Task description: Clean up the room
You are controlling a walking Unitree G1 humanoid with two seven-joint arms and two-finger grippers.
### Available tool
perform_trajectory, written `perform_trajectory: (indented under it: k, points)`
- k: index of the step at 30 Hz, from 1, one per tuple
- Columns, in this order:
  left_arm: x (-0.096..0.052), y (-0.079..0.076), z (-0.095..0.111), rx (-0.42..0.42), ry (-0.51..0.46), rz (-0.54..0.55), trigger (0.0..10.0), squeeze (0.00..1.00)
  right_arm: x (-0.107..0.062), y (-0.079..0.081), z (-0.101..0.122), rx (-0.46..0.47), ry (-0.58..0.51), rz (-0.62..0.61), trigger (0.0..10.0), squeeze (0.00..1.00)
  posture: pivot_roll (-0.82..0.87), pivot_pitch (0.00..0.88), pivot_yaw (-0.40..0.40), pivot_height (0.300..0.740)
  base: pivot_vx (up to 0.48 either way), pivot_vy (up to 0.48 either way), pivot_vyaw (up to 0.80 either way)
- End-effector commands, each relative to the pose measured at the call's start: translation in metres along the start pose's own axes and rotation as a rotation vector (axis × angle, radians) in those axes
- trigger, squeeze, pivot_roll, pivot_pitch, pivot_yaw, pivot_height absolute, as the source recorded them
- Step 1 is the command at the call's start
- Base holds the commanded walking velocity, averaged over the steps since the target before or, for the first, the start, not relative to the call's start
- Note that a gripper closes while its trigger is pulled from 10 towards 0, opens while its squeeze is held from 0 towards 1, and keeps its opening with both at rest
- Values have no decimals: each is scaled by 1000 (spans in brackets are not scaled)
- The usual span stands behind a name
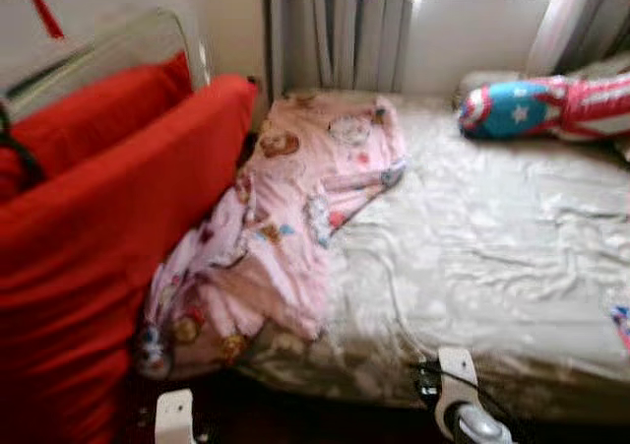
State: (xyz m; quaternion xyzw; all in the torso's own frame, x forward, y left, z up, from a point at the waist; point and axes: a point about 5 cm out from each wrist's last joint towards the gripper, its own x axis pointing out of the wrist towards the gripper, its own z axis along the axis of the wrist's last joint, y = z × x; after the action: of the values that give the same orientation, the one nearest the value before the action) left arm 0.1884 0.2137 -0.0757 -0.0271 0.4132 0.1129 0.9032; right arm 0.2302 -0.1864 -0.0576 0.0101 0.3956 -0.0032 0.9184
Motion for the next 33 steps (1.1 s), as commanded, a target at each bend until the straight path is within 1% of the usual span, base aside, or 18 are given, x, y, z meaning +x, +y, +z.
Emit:
perform_trajectory:
  k: [1,13,16,33]
  points:
    - [0,-7,-2,2,13,-15,10000,0,-2,-8,-5,-1,17,-21,10000,0,-51,0,1,740,0,0,0]
    - [0,-7,-2,0,11,-18,10000,0,-2,-7,-5,-20,15,-11,10000,0,-51,0,2,740,0,0,0]
    - [0,-7,-3,3,15,-18,10000,0,-2,-7,-5,-31,17,-8,10000,0,-54,0,5,740,0,0,800]
    - [-1,-6,-4,10,17,-20,10000,0,-2,-7,-7,-28,21,1,10000,0,-58,0,10,740,0,0,800]
